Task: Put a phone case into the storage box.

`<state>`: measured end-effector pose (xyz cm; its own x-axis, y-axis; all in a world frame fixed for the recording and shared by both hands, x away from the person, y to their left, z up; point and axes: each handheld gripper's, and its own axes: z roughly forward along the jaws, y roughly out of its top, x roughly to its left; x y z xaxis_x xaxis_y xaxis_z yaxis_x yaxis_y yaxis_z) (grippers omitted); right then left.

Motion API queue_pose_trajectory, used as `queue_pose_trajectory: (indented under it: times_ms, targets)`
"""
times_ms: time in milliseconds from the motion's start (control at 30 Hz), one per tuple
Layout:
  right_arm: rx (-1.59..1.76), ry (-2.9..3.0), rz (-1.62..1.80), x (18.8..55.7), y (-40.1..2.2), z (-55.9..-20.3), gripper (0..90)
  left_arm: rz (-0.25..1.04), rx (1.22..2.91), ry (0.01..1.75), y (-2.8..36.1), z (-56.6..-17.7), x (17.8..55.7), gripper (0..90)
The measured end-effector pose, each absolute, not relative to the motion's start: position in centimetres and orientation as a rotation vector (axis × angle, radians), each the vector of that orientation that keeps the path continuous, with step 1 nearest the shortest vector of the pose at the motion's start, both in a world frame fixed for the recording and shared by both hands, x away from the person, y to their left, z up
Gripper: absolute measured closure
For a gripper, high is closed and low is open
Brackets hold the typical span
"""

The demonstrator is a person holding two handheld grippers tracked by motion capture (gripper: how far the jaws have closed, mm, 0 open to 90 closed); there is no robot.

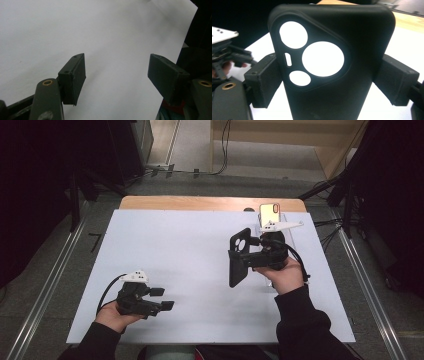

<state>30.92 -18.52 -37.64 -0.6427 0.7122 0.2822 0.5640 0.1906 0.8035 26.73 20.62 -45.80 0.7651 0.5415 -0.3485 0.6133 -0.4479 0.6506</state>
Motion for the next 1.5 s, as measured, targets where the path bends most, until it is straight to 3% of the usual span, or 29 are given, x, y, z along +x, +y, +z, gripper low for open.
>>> queue_pose_trajectory:
  times_ms: [833,1500]
  targets:
    - [1.375,2.084,1.415,31.1,-25.0,-35.3,12.3,-0.11,2.152,0.861,20.6,-45.7,26.8,31.3]
    - [1.452,1.917,1.311,32.0,-27.9,-35.7,12.3,-0.104,2.148,0.87,20.4,-45.8,26.9,31.4]
